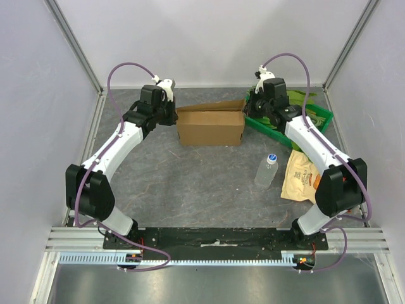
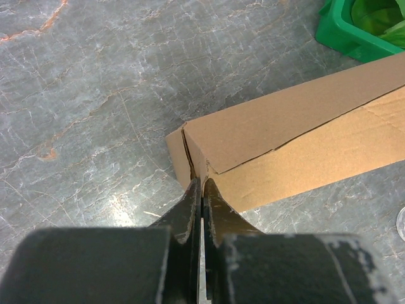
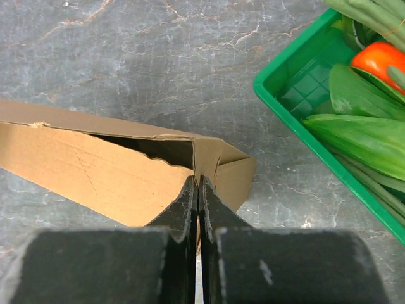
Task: Fold the paper box
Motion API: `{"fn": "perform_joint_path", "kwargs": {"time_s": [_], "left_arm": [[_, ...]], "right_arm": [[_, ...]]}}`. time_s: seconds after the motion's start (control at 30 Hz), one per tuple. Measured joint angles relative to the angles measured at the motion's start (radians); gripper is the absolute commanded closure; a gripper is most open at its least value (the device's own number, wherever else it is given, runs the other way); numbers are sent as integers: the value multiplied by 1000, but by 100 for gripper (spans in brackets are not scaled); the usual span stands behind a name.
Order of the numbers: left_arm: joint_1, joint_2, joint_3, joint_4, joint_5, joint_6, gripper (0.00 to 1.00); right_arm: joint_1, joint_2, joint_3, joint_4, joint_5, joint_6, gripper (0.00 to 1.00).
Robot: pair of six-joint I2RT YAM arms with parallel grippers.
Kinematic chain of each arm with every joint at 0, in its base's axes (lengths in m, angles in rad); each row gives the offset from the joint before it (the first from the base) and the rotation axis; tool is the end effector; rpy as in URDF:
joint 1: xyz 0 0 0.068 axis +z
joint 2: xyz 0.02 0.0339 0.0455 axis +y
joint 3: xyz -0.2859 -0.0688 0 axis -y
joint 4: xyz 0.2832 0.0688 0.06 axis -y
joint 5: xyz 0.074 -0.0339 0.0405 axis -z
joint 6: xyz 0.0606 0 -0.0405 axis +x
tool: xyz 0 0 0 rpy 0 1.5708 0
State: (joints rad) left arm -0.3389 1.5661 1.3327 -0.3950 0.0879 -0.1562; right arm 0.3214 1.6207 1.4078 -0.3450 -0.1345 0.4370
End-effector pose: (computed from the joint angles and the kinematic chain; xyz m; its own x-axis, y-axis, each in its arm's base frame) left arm 0.3913 -0.1436 0.3133 -0.6096 0.0506 -0.7911 0.3070 0.9351 -0.1768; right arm 0.4125 0.1459 0.3269 -0.6333 0.2312 -0.7386 -0.1688 0.8901 0.4234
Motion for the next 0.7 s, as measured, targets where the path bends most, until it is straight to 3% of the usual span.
{"fn": "perform_joint_path", "kwargs": {"time_s": [0.37, 0.7], "left_arm": [[0, 2, 0, 3, -4, 0, 98], [1, 2, 0, 4, -8, 1, 98]], "right_arm": [[43, -43, -60, 49, 76, -66, 100], [-31, -32, -60, 56, -60, 145, 100]]}}
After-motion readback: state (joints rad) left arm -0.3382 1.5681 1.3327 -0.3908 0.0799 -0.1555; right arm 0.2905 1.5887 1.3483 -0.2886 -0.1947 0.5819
